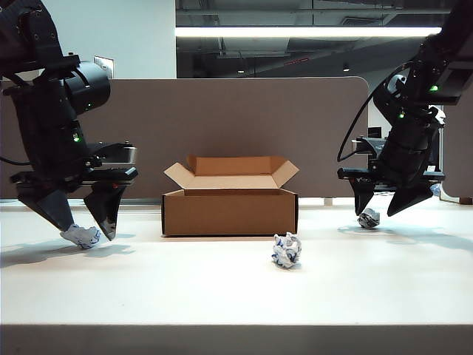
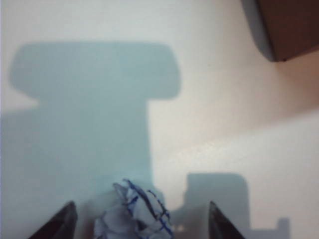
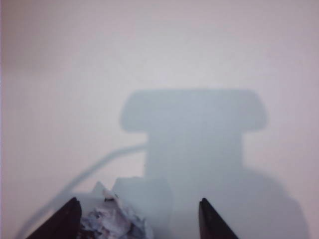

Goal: Pick up all the paper balls on the table and put them in the paper box.

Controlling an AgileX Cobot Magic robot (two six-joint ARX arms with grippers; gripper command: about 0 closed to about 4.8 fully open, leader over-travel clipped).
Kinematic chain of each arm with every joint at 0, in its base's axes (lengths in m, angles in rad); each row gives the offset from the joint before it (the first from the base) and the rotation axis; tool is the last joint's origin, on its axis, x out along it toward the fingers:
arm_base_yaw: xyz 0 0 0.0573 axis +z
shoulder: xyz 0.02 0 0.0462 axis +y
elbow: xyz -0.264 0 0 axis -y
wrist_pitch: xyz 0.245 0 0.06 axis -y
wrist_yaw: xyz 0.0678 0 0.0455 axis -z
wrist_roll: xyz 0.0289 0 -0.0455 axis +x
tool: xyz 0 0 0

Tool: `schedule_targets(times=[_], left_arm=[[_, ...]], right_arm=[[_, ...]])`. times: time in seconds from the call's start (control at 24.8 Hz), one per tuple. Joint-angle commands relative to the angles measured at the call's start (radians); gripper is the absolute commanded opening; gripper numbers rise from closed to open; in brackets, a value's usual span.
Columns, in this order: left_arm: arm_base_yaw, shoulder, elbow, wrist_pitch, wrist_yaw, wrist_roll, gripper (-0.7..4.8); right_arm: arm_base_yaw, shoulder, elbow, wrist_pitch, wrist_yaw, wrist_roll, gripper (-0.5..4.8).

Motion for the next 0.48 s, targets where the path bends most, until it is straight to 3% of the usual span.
schedule_targets(times=[0.04,0.2,0.48], left_arm=[[0.001,-0.004,0.005,0.004,0.006,-0.004,3.31],[0.001,-0.004,0.005,0.003,0.006,-0.004,3.31],[0.001,-0.004,0.005,0.004,0.006,-0.004,3.31]], right_arm=[[0.001,0.004,0.006,0.011,-0.024,0.007,3.23],[0.001,0.016,0.007,0.011,-0.047,0.007,3.18],[0.0,0.025,0.008,0.015,-0.073,0.006,2.34]])
